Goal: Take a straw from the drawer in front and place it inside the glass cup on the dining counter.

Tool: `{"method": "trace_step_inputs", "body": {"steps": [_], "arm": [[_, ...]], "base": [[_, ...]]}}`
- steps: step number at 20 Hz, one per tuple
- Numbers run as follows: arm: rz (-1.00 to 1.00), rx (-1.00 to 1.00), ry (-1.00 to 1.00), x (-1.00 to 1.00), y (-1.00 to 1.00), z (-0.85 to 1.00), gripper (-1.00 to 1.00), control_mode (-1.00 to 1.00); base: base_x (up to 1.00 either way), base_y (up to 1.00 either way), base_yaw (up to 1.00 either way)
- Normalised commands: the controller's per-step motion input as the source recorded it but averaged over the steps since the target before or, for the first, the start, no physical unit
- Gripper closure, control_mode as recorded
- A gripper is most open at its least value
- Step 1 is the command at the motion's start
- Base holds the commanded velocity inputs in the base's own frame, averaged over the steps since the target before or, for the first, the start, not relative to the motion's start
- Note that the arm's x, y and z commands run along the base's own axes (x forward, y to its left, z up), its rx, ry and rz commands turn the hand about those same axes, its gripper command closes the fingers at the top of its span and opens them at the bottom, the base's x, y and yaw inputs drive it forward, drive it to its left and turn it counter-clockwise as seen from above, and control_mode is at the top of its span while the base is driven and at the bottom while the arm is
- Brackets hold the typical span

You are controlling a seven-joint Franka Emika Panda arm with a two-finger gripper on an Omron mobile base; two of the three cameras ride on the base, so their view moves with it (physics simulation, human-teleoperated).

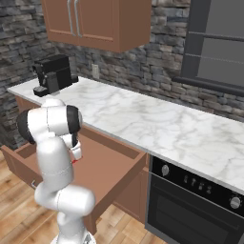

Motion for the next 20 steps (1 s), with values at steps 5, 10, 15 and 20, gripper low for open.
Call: {"method": "trace_step_inputs", "body": {"steps": [5,10,15,20], "arm": [[0.00,0.00,0.00,0.25,0.10,-0.31,-1.00,-1.00],[0.00,0.00,0.01,0.35,0.13,-0.26,-1.00,-1.00],[0.00,0.00,0.03,0.28,0.07,-0.26,-1.00,-1.00],[-0.01,0.00,0.03,0.22,0.00,-0.29,-1.00,-1.00]], "base": [[0.00,0.00,0.00],[0.00,0.00,0.00],[0.00,0.00,0.00],[0.00,0.00,0.00]]}}
